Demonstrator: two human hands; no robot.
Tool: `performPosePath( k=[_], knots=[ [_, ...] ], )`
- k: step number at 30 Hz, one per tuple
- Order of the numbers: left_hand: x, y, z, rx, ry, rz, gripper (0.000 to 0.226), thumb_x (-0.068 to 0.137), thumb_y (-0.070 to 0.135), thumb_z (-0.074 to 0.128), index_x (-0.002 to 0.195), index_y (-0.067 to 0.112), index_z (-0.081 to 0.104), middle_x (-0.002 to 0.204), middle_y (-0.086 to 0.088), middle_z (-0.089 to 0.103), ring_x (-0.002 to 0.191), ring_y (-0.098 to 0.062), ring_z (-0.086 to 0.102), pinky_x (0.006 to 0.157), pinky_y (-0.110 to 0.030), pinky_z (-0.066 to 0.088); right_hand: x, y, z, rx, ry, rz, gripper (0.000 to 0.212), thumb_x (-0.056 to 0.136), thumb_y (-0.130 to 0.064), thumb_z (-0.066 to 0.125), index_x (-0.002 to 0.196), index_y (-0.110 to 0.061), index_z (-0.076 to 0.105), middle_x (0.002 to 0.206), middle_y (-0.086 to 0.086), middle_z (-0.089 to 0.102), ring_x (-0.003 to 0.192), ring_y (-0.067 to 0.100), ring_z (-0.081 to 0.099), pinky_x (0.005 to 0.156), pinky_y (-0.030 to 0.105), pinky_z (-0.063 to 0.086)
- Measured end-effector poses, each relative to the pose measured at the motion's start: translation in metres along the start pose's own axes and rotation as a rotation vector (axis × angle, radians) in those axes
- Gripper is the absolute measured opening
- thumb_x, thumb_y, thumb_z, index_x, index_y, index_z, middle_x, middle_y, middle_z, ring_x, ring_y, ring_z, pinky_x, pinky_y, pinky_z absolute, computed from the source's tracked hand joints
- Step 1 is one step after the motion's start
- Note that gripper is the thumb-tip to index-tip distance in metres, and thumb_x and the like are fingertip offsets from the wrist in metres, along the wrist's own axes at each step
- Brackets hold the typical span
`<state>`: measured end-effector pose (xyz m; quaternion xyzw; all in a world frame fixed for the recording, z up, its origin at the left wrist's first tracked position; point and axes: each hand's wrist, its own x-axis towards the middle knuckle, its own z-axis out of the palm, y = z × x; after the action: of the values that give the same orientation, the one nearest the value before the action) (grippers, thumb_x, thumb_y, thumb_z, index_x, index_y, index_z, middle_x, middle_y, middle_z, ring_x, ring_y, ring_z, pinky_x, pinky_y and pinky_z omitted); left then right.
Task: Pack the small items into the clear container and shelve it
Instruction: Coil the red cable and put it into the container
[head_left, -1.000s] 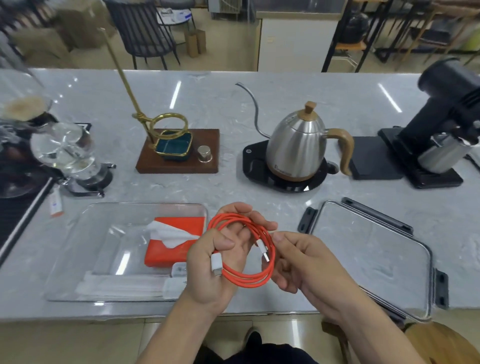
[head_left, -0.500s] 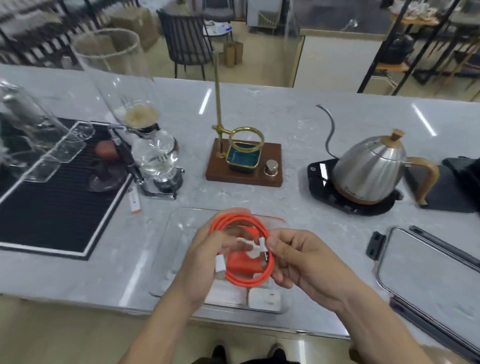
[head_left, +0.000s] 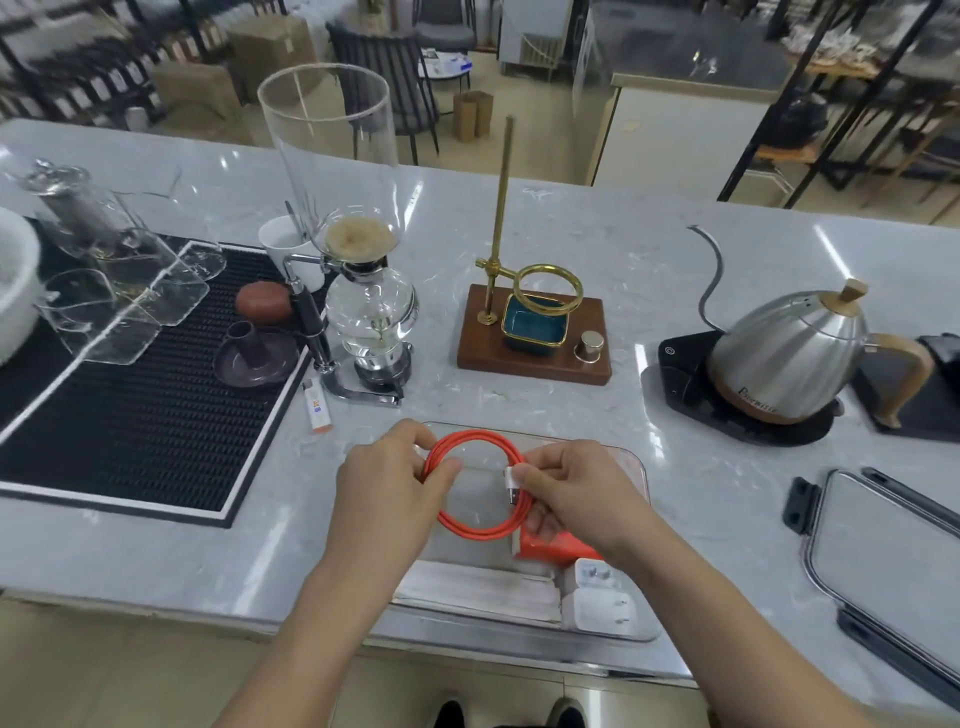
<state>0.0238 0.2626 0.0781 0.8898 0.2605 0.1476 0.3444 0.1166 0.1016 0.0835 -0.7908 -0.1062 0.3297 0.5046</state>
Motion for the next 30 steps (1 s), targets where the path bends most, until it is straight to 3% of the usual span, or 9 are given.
performPosePath(
  k=[3, 5, 7, 11, 15, 19, 25, 27, 30],
  knots=[
    [0.004, -0.004, 0.003, 0.089, 0.002, 0.042, 0.018, 0.089, 0.036, 0.070, 0.089, 0.017, 0.069, 0.070, -0.001, 0.071, 0.072, -0.023, 0.067, 0.067, -0.035, 0.051, 0.010, 0.003, 0.012, -0.121, 0.052, 0.014, 0.022, 0.097, -0.009, 0.055, 0.085, 0.003, 0.068, 0.049, 0.008, 0.062, 0.039, 0.016, 0.057, 0.046, 0.028, 0.051],
    [0.007, -0.009, 0.010, 0.227, -0.063, 0.059, 0.027, 0.098, 0.035, 0.055, 0.086, 0.014, 0.065, 0.074, -0.007, 0.069, 0.076, -0.030, 0.065, 0.065, -0.038, 0.049, 0.014, 0.005, 0.019, -0.197, 0.076, 0.022, 0.023, 0.097, -0.009, 0.053, 0.085, 0.005, 0.067, 0.052, 0.014, 0.064, 0.037, 0.015, 0.057, 0.044, 0.026, 0.050],
    [0.009, -0.012, 0.013, 0.373, -0.168, 0.052, 0.026, 0.102, 0.026, 0.044, 0.091, 0.010, 0.061, 0.082, -0.011, 0.068, 0.082, -0.034, 0.063, 0.065, -0.037, 0.045, 0.017, 0.005, 0.023, -0.283, 0.102, 0.013, 0.025, 0.096, -0.010, 0.052, 0.084, 0.008, 0.067, 0.057, 0.020, 0.067, 0.036, 0.014, 0.057, 0.043, 0.024, 0.050],
    [0.013, -0.005, 0.010, 0.525, -0.339, 0.063, 0.016, 0.092, 0.004, 0.043, 0.099, 0.006, 0.058, 0.099, -0.016, 0.065, 0.094, -0.035, 0.063, 0.067, -0.033, 0.041, 0.023, 0.004, 0.029, -0.432, 0.138, -0.017, 0.027, 0.093, -0.010, 0.051, 0.077, 0.007, 0.066, 0.060, 0.020, 0.070, 0.034, 0.011, 0.057, 0.044, 0.025, 0.052],
    [0.012, 0.007, 0.013, 0.654, -0.417, 0.066, 0.025, 0.089, -0.006, 0.044, 0.106, 0.003, 0.060, 0.112, -0.017, 0.064, 0.104, -0.033, 0.063, 0.072, -0.031, 0.043, 0.032, 0.003, 0.036, -0.611, 0.174, -0.043, 0.023, 0.089, -0.010, 0.052, 0.071, 0.002, 0.059, 0.073, 0.022, 0.070, 0.065, 0.033, 0.068, 0.060, 0.038, 0.057],
    [0.011, 0.010, 0.022, 0.685, -0.487, 0.043, 0.027, 0.089, -0.007, 0.046, 0.108, 0.002, 0.063, 0.116, -0.016, 0.065, 0.109, -0.032, 0.064, 0.078, -0.031, 0.048, 0.033, -0.002, 0.044, -0.796, 0.171, -0.036, 0.015, 0.090, -0.007, 0.054, 0.075, -0.007, 0.053, 0.088, 0.020, 0.067, 0.075, 0.030, 0.056, 0.062, 0.027, 0.037],
    [0.007, 0.008, 0.030, 0.686, -0.451, 0.039, 0.031, 0.087, -0.009, 0.044, 0.106, 0.005, 0.064, 0.114, -0.013, 0.067, 0.107, -0.031, 0.064, 0.075, -0.031, 0.044, 0.034, -0.007, 0.053, -0.962, 0.162, -0.058, 0.012, 0.093, -0.003, 0.052, 0.099, -0.002, 0.062, 0.109, 0.018, 0.068, 0.103, 0.031, 0.065, 0.070, 0.028, 0.040],
    [0.007, 0.007, 0.030, 0.685, -0.456, 0.036, 0.030, 0.089, -0.007, 0.046, 0.110, 0.004, 0.064, 0.116, -0.014, 0.066, 0.109, -0.032, 0.064, 0.081, -0.033, 0.048, 0.035, -0.008, 0.053, -1.006, 0.157, -0.059, 0.011, 0.092, -0.003, 0.052, 0.082, -0.006, 0.056, 0.109, 0.018, 0.067, 0.103, 0.031, 0.064, 0.070, 0.029, 0.040],
    [0.007, 0.006, 0.030, 0.689, -0.467, 0.043, 0.030, 0.090, -0.007, 0.046, 0.112, 0.003, 0.063, 0.118, -0.014, 0.065, 0.110, -0.032, 0.063, 0.084, -0.033, 0.049, 0.038, -0.004, 0.053, -1.041, 0.127, -0.042, 0.040, 0.090, 0.000, 0.053, 0.062, -0.015, 0.030, 0.107, 0.019, 0.068, 0.101, 0.032, 0.065, 0.068, 0.028, 0.038]
  ],
)
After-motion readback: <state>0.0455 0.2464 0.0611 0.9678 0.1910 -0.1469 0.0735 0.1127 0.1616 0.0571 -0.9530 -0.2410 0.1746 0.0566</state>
